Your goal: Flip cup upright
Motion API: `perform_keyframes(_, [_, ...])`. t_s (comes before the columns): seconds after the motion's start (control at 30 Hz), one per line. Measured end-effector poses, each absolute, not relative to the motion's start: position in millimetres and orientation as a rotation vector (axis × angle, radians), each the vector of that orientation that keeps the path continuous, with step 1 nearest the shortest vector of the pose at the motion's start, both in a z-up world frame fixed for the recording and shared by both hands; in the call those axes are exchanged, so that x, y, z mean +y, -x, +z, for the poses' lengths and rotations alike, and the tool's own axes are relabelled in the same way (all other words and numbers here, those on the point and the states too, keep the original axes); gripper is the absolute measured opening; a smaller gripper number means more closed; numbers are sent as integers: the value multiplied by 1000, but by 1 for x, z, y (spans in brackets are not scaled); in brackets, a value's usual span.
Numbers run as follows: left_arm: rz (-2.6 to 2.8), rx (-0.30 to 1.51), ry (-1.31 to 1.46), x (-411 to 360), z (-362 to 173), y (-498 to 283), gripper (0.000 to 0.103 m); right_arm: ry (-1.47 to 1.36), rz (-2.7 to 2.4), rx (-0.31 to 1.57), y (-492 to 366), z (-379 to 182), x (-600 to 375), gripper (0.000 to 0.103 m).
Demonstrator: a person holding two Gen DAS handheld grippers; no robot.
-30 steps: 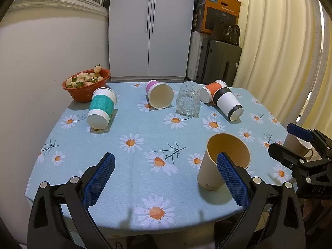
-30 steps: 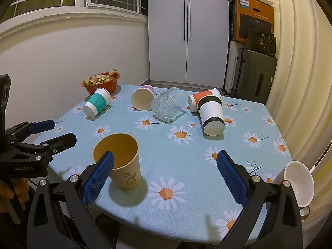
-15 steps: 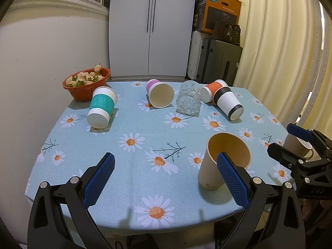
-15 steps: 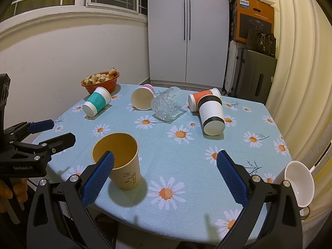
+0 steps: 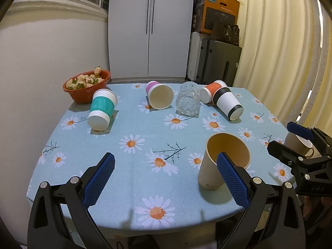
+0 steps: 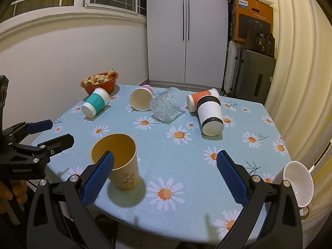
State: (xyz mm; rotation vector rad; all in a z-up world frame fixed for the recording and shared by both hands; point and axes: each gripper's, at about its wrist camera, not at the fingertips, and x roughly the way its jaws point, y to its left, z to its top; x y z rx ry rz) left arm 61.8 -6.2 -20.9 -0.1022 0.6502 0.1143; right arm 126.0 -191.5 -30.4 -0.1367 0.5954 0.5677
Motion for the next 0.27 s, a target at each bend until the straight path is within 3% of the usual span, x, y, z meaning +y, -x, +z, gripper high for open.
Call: perform_keyframes(0.27, [110, 658, 112, -5, -21, -63, 96, 137, 567, 594, -126, -30, -192, 98])
